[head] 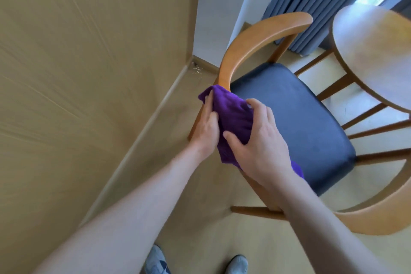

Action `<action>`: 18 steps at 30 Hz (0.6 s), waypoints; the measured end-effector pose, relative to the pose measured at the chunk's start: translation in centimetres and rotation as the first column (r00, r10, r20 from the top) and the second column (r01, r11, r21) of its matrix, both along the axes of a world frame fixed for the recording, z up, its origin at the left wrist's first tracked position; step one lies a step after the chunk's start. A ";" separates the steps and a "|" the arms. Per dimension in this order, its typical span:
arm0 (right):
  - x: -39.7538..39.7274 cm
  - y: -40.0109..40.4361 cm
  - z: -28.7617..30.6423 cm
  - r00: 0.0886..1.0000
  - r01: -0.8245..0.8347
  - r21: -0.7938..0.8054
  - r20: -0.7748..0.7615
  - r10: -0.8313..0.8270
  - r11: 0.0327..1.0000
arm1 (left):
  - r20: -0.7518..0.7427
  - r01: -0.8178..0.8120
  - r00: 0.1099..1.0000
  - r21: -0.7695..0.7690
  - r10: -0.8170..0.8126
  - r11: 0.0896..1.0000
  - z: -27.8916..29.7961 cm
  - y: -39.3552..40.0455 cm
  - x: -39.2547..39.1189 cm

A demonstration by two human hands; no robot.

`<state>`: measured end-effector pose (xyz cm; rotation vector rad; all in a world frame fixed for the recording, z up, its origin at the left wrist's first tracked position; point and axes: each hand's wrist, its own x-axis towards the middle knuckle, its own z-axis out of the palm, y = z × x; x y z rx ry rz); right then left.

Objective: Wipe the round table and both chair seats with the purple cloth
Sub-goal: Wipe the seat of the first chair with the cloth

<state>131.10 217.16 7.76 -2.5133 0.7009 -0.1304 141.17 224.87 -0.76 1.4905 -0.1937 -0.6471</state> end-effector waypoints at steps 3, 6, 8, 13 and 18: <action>1.8 -2.6 0.7 0.999 0.031 0.431 -0.028 -0.021 0.902 | -0.103 -0.079 0.992 -0.090 0.070 0.993 -1.6 -1.9 1.4; 0.9 -3.7 0.9 0.991 0.020 0.535 -0.124 0.055 0.844 | -0.095 -0.143 0.987 -0.139 0.130 0.980 -2.6 -2.4 0.6; -0.6 -3.5 0.5 0.977 0.028 0.502 -0.197 0.083 0.864 | -0.111 -0.210 0.974 -0.148 0.195 0.966 -2.5 -2.2 -0.8; -3.9 -2.5 -0.3 0.981 0.086 0.279 -0.191 -0.032 0.957 | -0.187 -0.293 0.945 -0.126 0.267 0.948 -1.4 -1.7 -6.5; -4.4 -1.5 -0.5 0.990 0.090 0.224 -0.123 -0.063 0.971 | -0.194 -0.350 0.928 -0.148 0.319 0.925 -0.1 -2.2 -10.0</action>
